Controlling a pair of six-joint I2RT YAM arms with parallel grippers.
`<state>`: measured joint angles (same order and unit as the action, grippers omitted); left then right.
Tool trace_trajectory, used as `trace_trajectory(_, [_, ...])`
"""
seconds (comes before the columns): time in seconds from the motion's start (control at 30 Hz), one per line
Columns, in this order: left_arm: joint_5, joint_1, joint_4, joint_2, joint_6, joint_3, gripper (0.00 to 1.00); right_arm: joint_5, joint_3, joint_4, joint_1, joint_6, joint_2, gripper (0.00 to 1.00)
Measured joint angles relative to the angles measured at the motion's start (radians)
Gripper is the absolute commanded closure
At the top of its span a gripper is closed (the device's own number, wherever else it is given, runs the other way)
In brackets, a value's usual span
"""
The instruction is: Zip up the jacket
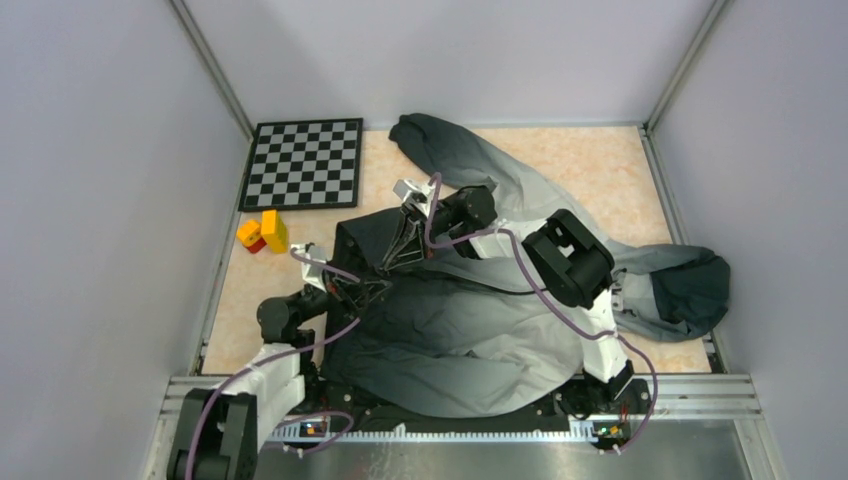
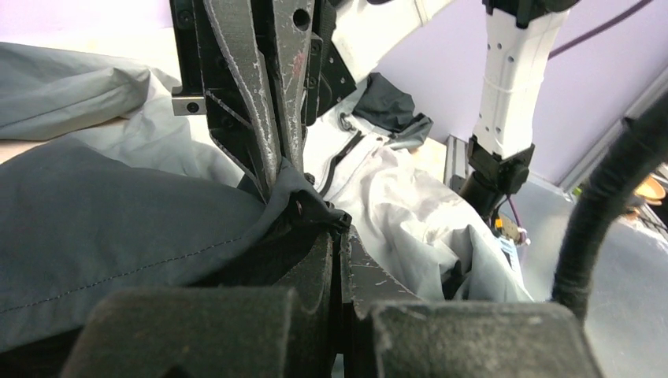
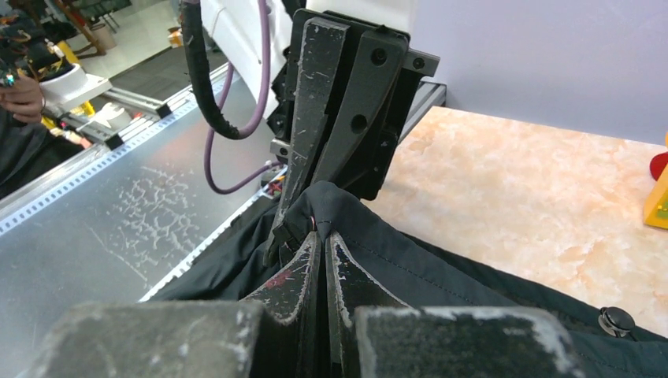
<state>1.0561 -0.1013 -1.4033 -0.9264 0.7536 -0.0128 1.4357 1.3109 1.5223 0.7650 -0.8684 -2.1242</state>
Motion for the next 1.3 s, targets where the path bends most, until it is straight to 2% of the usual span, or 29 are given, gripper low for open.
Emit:
trace_trajectory(0.27, [-0.108, -0.013, 0.361, 0.224, -0.126, 0.0, 1.0, -0.031, -0.001, -0.003, 0.0, 0.01, 0.0, 1.0])
trace_trajectory(0.43, [-0.145, -0.013, 0.547, 0.228, -0.193, -0.005, 1.0, -0.015, -0.022, -0.011, -0.005, 0.037, 0.0, 1.0])
trace_trajectory(0.87, [-0.144, -0.013, 0.614, 0.146, -0.181, -0.053, 1.0, 0.016, -0.027, -0.024, -0.006, 0.045, 0.0, 1.0])
trace_trajectory(1.2, [-0.139, -0.032, 0.591, 0.172, -0.157, -0.053, 1.0, -0.071, -0.012, -0.02, 0.0, 0.03, -0.014, 1.0])
trace_trajectory(1.3, [-0.153, -0.038, 0.59, 0.19, -0.152, -0.053, 0.93, -0.092, -0.011, -0.019, 0.001, 0.027, -0.014, 1.0])
